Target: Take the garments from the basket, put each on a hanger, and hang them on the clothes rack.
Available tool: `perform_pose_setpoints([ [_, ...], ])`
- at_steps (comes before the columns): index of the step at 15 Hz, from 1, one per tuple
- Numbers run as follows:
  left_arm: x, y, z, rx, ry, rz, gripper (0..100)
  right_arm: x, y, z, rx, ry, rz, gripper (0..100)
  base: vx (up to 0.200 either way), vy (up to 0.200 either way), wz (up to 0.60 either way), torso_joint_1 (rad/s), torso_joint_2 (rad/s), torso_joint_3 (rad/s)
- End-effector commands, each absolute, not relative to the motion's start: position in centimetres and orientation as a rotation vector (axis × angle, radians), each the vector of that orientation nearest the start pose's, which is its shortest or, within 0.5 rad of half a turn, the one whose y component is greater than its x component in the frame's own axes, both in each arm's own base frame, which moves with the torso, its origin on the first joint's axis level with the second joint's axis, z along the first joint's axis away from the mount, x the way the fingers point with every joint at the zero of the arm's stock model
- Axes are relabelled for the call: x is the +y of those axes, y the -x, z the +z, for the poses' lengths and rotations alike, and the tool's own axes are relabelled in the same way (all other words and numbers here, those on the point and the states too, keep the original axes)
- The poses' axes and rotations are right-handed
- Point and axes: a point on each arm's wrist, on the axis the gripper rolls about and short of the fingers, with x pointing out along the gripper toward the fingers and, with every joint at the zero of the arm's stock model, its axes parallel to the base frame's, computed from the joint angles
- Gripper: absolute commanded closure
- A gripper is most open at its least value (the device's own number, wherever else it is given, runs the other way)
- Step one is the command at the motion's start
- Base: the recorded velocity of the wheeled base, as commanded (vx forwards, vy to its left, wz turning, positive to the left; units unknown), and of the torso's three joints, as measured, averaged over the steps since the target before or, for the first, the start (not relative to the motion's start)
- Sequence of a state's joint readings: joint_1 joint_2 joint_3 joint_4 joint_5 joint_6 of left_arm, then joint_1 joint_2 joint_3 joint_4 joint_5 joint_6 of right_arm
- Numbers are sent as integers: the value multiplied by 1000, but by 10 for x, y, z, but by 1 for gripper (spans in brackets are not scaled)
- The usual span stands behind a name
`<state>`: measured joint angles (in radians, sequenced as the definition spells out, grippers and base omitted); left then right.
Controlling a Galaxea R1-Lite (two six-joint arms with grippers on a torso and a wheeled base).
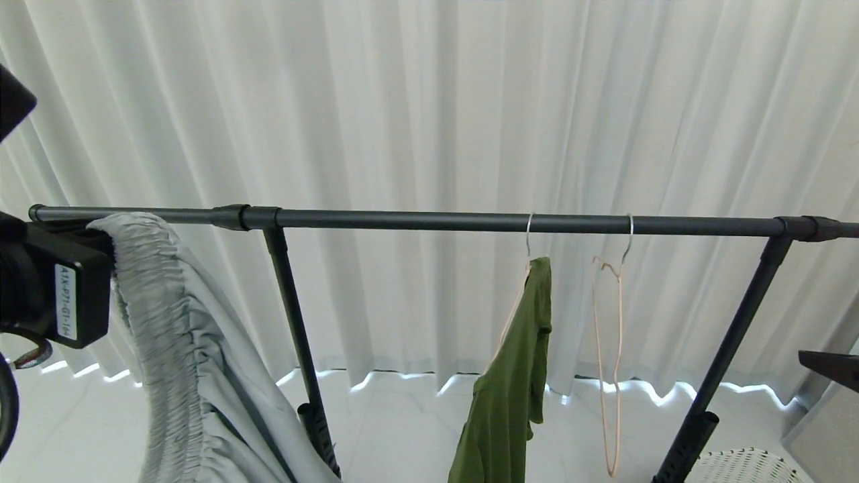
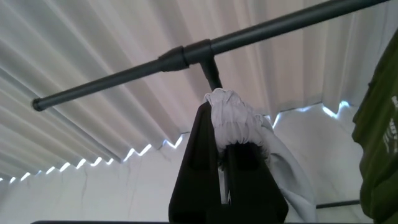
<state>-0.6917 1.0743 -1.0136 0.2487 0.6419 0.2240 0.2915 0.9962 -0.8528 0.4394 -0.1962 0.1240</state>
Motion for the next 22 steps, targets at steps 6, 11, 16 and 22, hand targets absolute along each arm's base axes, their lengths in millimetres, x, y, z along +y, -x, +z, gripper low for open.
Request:
perform_pose_setpoints([
  [6, -54, -86, 279, 240, -415, -75, 100, 89, -148, 223, 672, -60, 244, 0, 0, 0, 0, 0, 0, 0],
  [11, -43, -74, 280, 207, -391, -66, 100, 120, -185, 191, 779, -57, 223, 0, 0, 0, 0, 0, 0, 0],
  [16, -40, -74, 281, 209, -382, -37, 100, 152, -201, 164, 842, -91, 181, 0, 0, 0, 0, 0, 0, 0],
  [22, -40, -74, 280, 208, -382, -37, 100, 174, -225, 151, 838, -106, 69, 0, 0, 0, 0, 0, 0, 0],
])
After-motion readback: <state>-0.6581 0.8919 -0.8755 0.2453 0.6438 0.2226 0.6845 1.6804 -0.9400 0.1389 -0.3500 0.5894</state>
